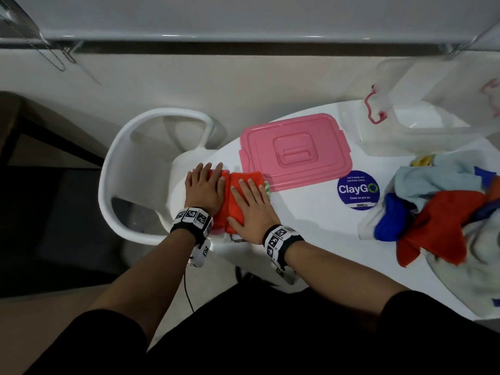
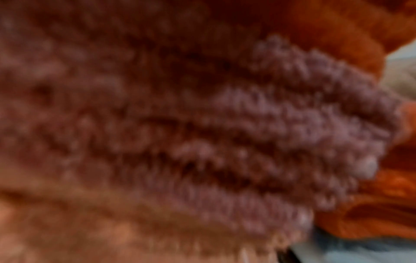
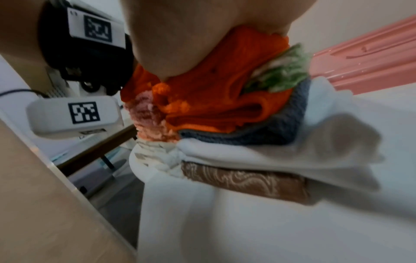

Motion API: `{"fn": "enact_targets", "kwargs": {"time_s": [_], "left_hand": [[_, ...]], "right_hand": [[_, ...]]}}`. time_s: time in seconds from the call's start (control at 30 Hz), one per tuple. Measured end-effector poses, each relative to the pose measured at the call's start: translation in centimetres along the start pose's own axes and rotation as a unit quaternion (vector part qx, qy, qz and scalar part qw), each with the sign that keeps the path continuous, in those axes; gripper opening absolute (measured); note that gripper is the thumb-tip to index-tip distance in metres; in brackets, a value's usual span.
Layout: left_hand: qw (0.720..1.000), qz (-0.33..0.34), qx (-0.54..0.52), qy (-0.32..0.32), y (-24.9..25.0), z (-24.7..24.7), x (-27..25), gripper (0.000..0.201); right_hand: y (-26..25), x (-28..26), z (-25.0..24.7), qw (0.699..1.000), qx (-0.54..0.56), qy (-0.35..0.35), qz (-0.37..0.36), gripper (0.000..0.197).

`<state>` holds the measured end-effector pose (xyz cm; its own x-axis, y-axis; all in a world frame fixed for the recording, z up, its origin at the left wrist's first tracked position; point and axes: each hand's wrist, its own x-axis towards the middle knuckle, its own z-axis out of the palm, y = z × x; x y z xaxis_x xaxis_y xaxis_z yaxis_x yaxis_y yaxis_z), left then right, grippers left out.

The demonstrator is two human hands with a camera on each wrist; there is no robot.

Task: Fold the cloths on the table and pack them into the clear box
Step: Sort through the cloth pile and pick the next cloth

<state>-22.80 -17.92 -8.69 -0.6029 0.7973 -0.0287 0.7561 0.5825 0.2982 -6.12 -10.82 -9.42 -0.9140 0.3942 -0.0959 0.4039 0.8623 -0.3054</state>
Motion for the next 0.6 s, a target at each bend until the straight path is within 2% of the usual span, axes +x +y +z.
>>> {"fn": "enact_targets", "kwargs": {"time_s": [0.1, 0.17, 0.27, 0.4, 0.5, 0.6], "left_hand": [[1.0, 0.007, 0.0, 0.005, 0.5, -1.5, 0.4, 0.065], [0.999, 0.011, -0.008, 0.044, 1.5, -3.0, 0.5, 0.062], [0.991, 0.033, -0.022, 0.125, 4.3, -4.8, 0.3, 0.054], [0.975, 0.094, -0.049, 0.195, 10.6, -5.0, -0.7, 0.047], [0.972, 0.151, -0.079, 0.164, 15.7, -2.9, -1.8, 0.039], [0.981, 0.166, -0.082, 0.054, 20.0, 0.7, -3.1, 0.031]], "right_hand": [[0.1, -0.5, -1.3, 0.996, 0.069, 0.064, -0.012, 0.074], [1.4, -1.3, -2.6, 0.983, 0.129, 0.128, 0.017, 0.062], [6.4, -3.4, -3.4, 0.959, 0.178, 0.167, 0.142, 0.055], [15.6, -9.5, -3.3, 0.903, 0.133, 0.224, 0.343, 0.051], [20.3, -14.7, -4.2, 0.865, 0.084, 0.194, 0.456, 0.059], [23.7, -19.2, -4.6, 0.852, 0.037, 0.105, 0.512, 0.064]]}}
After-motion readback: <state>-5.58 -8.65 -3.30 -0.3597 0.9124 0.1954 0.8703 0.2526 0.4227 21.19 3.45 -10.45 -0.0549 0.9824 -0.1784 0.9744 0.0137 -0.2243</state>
